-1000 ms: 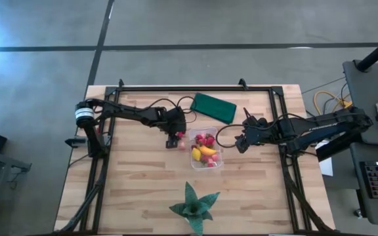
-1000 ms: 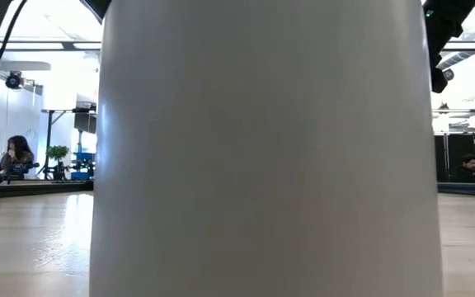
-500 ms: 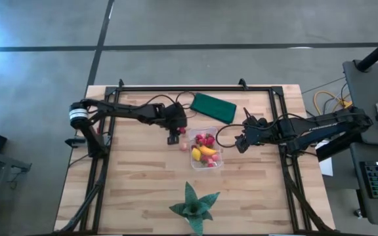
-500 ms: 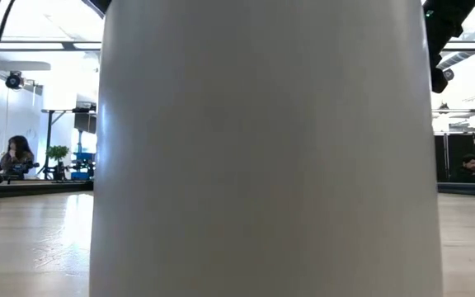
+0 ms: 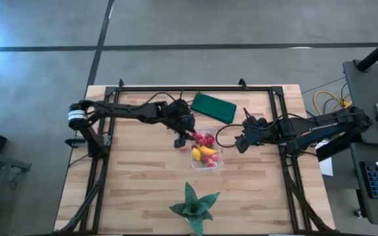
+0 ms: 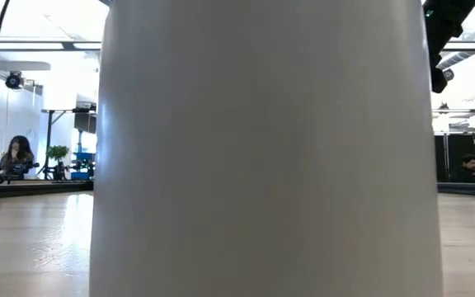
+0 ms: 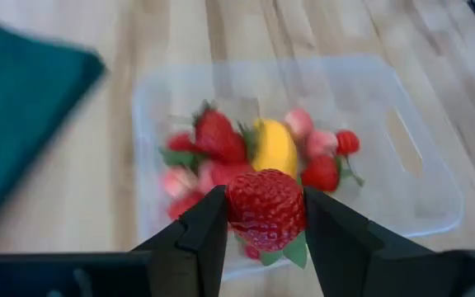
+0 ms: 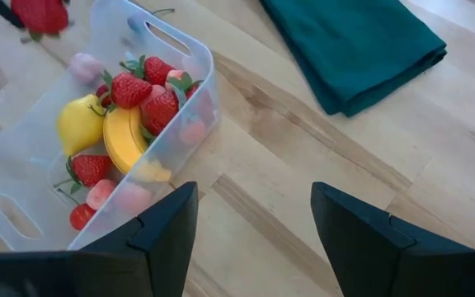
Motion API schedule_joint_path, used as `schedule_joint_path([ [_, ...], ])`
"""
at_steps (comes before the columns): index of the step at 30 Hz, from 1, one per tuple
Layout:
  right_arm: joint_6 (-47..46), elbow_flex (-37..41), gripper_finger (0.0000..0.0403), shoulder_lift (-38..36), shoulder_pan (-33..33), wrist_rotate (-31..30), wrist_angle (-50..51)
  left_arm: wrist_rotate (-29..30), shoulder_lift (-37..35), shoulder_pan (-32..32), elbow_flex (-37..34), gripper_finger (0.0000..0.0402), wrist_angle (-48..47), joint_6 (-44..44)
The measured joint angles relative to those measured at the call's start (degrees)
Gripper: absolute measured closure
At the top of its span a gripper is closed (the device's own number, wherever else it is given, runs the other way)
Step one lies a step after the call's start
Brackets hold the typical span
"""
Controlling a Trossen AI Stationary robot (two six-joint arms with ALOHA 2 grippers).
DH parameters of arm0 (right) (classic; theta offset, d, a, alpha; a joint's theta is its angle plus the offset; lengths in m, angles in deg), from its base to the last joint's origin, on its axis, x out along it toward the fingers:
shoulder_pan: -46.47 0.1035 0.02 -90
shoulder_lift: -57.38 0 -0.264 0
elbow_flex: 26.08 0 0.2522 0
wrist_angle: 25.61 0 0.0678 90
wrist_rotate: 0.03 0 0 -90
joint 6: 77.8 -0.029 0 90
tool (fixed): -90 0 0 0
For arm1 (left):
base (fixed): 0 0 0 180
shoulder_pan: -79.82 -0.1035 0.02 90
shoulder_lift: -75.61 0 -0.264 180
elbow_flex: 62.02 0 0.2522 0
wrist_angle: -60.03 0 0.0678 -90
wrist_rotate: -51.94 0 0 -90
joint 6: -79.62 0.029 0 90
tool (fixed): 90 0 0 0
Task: Pick and placing Produce into tupperware
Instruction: Put the strawberry into the transparent bin, then put the cherry into the transparent bin
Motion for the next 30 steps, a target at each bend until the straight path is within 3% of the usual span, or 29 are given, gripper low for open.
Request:
schedule_joint_path([
  [7,0.4,0.0,0.0174,0.0,0.0,0.5,0.2,-0.5,2.6,1.9,1.8,0.0222,5.2,-4.6],
  [15,1.6,0.0,0.0174,0.0,0.0,0.6,0.4,6.1,0.9,1.9,2.4,0.0143,0.4,-6.7],
  [23,3.6,0.0,0.0174,0.0,0.0,0.6,0.5,20.5,-1.2,1.2,2.0,0.0145,-18.0,-6.7],
  [30,3.9,0.0,0.0174,0.0,0.0,0.2,0.5,23.6,1.2,-0.6,-0.3,0.0181,-16.4,-6.7],
])
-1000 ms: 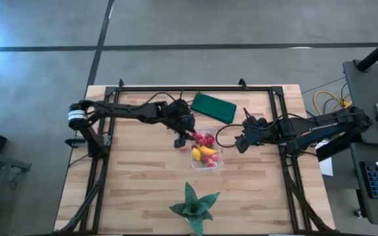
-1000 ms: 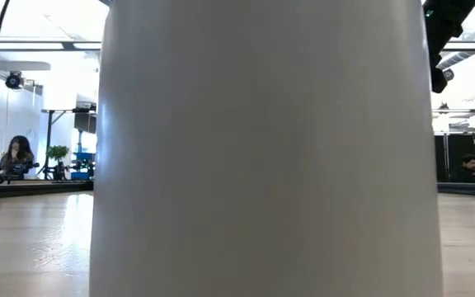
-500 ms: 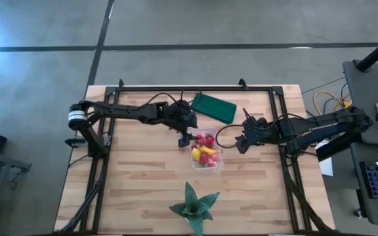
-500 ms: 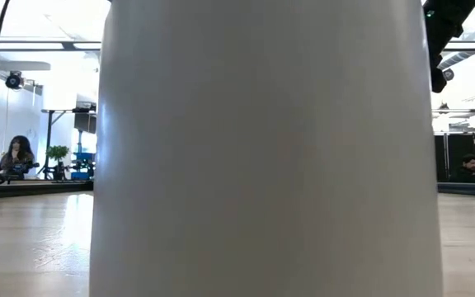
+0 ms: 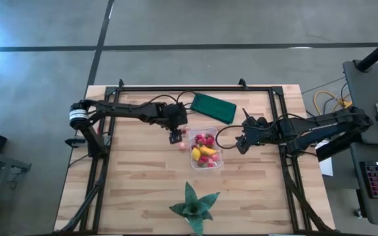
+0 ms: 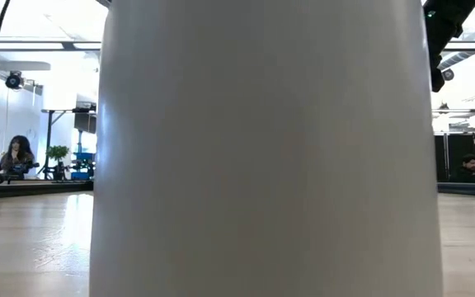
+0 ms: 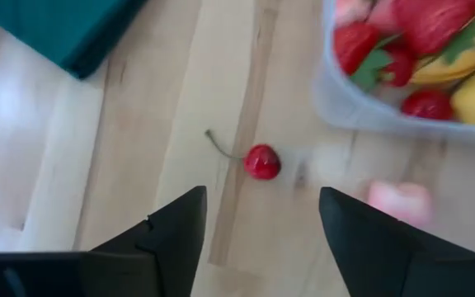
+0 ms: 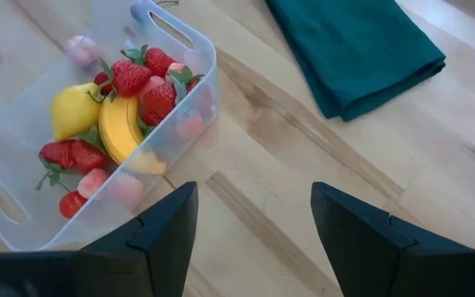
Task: Pick and placing Produce into tupperware
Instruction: Put the cherry into the transparent bin
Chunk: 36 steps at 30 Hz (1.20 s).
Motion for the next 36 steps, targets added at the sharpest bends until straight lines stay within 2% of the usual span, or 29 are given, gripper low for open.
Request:
schedule_joint_path([
  [5,-0.2,0.0,0.0174,0.0,0.0,-0.2,0.1,-0.3,2.7,-1.0,-0.2,0.0195,0.0,0.0],
  [20,-1.0,0.0,0.0174,0.0,0.0,-0.2,0.7,-1.9,7.8,-1.1,-0.1,0.0197,4.8,-0.2],
  [29,-2.0,0.0,0.0174,0.0,0.0,-0.2,1.7,-2.2,8.1,-1.6,-0.1,0.0197,8.5,-8.7],
  [36,-2.0,0.0,0.0174,0.0,0.0,-0.2,1.7,-2.2,9.0,-1.6,-0.1,0.0197,8.9,-9.3],
])
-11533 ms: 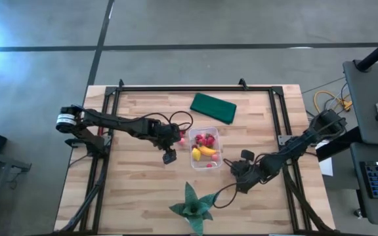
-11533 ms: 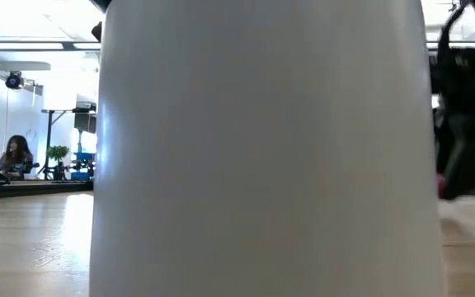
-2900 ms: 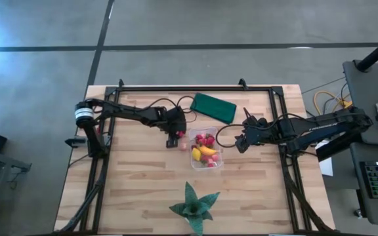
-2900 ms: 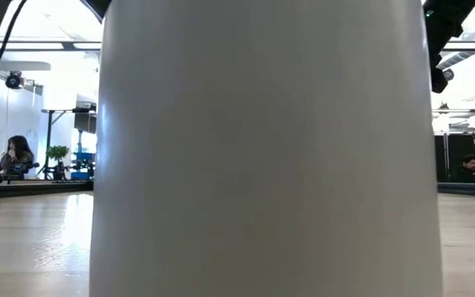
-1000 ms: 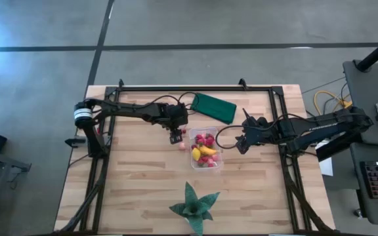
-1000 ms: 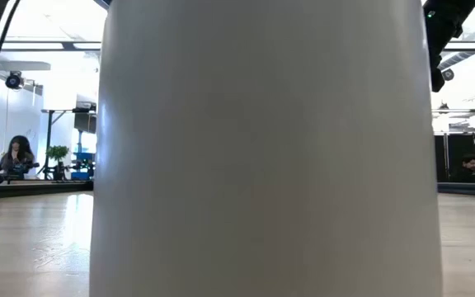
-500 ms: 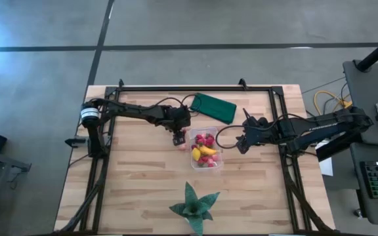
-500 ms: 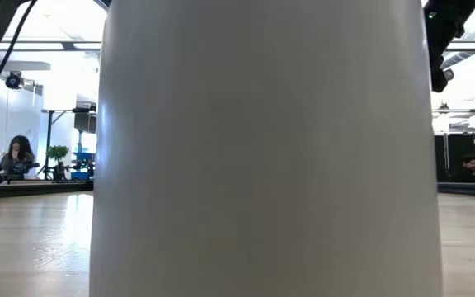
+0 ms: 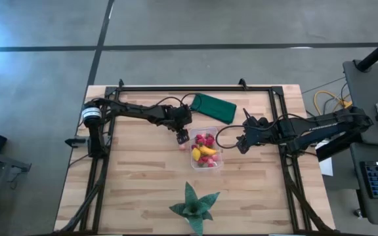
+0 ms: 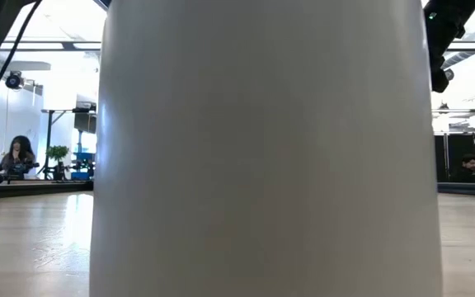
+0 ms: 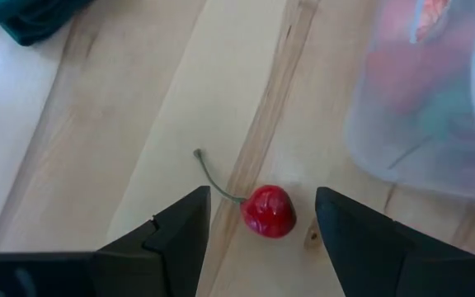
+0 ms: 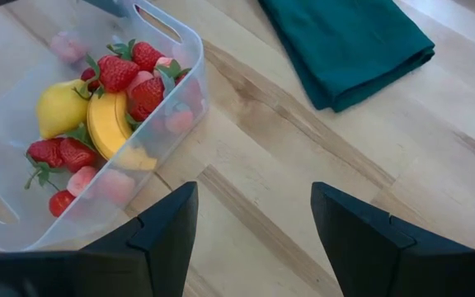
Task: Pick and placing Produce into tupperware
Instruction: Put the cherry into the transparent bin
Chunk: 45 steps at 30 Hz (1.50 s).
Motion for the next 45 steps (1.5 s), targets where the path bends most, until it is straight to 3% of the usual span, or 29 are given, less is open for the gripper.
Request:
schedule_joint_path([
  [16,0.0,0.0,0.0174,0.0,0.0,0.0,0.0,1.7,0.0,0.0,-0.1,0.0197,0.4,6.7],
  [22,0.0,0.0,0.0174,0.0,0.0,-0.3,0.0,1.6,0.0,0.1,-0.1,0.0197,-0.4,6.1],
  [27,0.0,0.0,0.0174,0.0,0.0,-0.9,0.0,1.4,0.0,0.2,-0.1,0.0197,-1.7,0.5],
  [45,0.0,0.0,0.0174,0.0,0.0,-2.9,-0.1,2.5,0.2,1.2,-0.2,0.0201,-1.3,0.2],
])
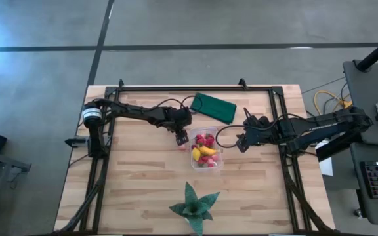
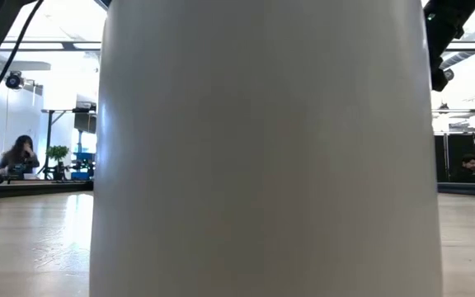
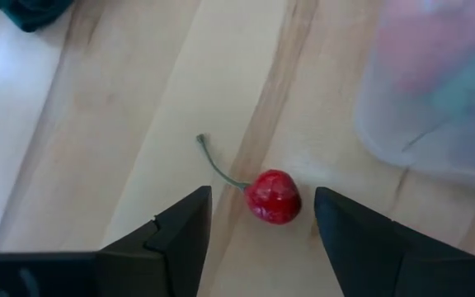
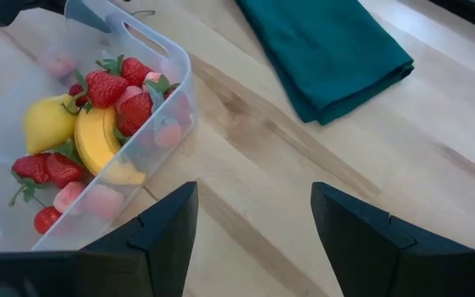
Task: Pick and placing Produce into tupperware
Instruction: Put the cherry into the transparent bin
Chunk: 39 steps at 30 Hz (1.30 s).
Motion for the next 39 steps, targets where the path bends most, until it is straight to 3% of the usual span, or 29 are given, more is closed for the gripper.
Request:
schedule_joint_path([
  [10,0.0,0.0,0.0174,0.0,0.0,-0.2,0.0,-0.8,0.1,0.0,0.0,0.0268,1.8,-0.1],
  [32,0.0,0.0,0.0174,0.0,0.0,-0.1,0.0,0.6,0.1,0.4,-4.0,0.0276,6.5,-1.4],
  [39,0.0,0.0,0.0174,0.0,0.0,-0.1,0.0,0.6,0.1,0.4,-4.4,0.0305,9.4,-1.4],
])
